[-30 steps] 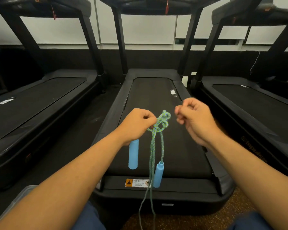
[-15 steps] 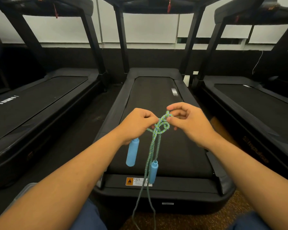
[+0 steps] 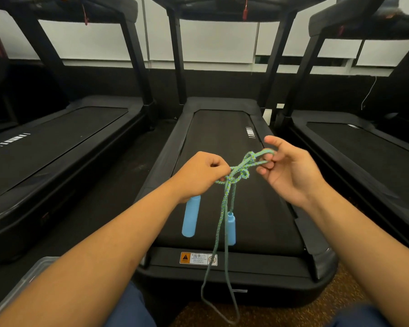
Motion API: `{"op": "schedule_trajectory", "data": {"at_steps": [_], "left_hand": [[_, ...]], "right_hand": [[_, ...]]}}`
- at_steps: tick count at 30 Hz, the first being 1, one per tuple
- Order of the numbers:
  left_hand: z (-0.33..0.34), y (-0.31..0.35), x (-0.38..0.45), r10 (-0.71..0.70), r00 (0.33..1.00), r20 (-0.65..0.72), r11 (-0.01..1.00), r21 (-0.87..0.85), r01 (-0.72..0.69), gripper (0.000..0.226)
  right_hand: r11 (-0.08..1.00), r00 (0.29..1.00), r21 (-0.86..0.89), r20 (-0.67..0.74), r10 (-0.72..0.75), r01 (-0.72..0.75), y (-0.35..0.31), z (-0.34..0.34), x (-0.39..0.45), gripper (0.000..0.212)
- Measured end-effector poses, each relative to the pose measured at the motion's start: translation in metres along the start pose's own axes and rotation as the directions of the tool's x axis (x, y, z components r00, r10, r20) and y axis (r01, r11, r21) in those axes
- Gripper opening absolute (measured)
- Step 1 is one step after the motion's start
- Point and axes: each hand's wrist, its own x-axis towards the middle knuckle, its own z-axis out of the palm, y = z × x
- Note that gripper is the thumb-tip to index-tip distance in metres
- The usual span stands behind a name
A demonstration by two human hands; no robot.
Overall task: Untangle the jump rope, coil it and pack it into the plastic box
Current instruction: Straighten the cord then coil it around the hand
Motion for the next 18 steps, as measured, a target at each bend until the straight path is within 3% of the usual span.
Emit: {"op": "schedule_trajectory", "data": {"at_steps": [9,12,13,15,16,17,18], "left_hand": [[-0.016,-0.012,0.002,-0.034,0.997,-0.065,0.999,-0.009,0.033,0.018],[-0.016,-0.011,0.002,-0.028,0.998,-0.057,1.0,0.01,0.028,0.019],[-0.017,-0.012,0.003,-0.03,0.998,-0.061,0.999,0.01,0.03,0.019],[-0.02,-0.013,0.003,-0.034,0.996,-0.081,0.999,-0.001,0.034,0.017],[-0.021,-0.013,0.003,-0.034,0.996,-0.085,0.999,-0.002,0.034,0.017],[-0.021,-0.013,0.002,-0.035,0.996,-0.083,0.999,0.008,0.036,0.017],[-0.021,-0.013,0.002,-0.035,0.996,-0.077,0.999,0.021,0.037,0.017]], "right_hand": [[0.996,0.996,0.046,-0.06,-0.07,0.072,-0.026,-0.02,-0.002,0.037],[0.986,0.985,-0.102,-0.102,-0.139,0.129,-0.028,-0.028,0.0,0.026],[0.942,0.978,-0.295,-0.083,-0.193,0.161,-0.028,-0.03,0.0,0.021],[0.63,0.976,-0.756,0.055,-0.213,0.18,-0.029,-0.035,-0.003,0.013],[0.464,0.982,-0.869,0.115,-0.148,0.172,-0.028,-0.037,-0.006,0.013],[0.371,0.985,-0.913,0.142,-0.093,0.167,-0.026,-0.04,-0.006,0.016],[0.356,0.985,-0.918,0.153,-0.085,0.174,-0.026,-0.041,-0.007,0.019]]}}
